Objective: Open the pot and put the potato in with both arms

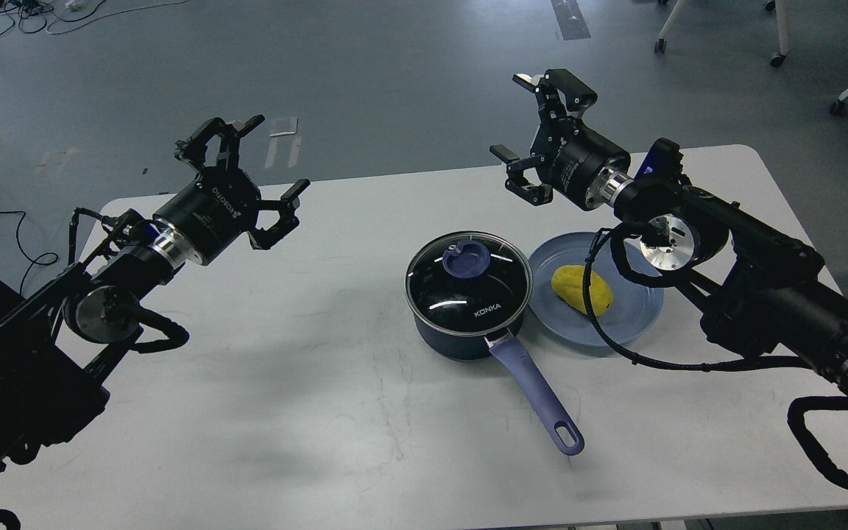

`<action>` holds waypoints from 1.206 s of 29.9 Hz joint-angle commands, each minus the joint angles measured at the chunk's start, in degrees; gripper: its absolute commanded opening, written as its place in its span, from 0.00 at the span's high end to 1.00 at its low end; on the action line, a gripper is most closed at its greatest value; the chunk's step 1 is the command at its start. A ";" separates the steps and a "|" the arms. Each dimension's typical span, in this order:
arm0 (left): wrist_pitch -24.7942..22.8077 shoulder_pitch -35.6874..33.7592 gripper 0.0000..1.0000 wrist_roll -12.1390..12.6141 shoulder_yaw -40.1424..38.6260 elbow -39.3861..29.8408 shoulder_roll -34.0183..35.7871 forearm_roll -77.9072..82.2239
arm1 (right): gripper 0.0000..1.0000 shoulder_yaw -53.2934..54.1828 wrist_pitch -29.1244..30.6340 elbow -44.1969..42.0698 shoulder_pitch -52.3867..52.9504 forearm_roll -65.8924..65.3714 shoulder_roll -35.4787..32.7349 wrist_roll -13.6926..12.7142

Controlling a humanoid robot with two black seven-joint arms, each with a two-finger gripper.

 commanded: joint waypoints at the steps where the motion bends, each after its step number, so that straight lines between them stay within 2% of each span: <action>1: -0.01 0.24 0.02 -0.05 0.18 -0.91 0.91 0.10 | 0.00 0.06 0.37 0.25 0.52 0.43 -0.45 -0.90; 10: -0.01 -0.46 0.02 -0.75 -1.23 -0.91 1.97 -0.08 | 0.00 -0.38 0.37 -0.10 4.91 0.34 -0.72 -0.98; 13: -0.01 -0.46 0.02 -0.75 -1.32 -0.91 1.97 -0.17 | 0.00 -0.64 0.37 -0.37 6.40 0.34 -0.81 -2.13; 30: -0.01 -0.55 0.02 -0.23 -3.25 -0.91 1.27 -0.34 | 0.00 0.06 0.29 -0.54 5.62 0.34 -0.98 -2.66; 33: -0.01 -0.46 0.02 -0.31 -2.99 -0.91 1.09 -0.25 | 0.00 -0.46 0.20 -0.46 5.62 0.34 -0.98 -4.41; 36: -0.01 -0.46 0.02 -0.31 -2.55 -0.82 0.65 -0.17 | 0.00 -0.55 0.11 -0.46 5.70 0.34 -0.98 -4.85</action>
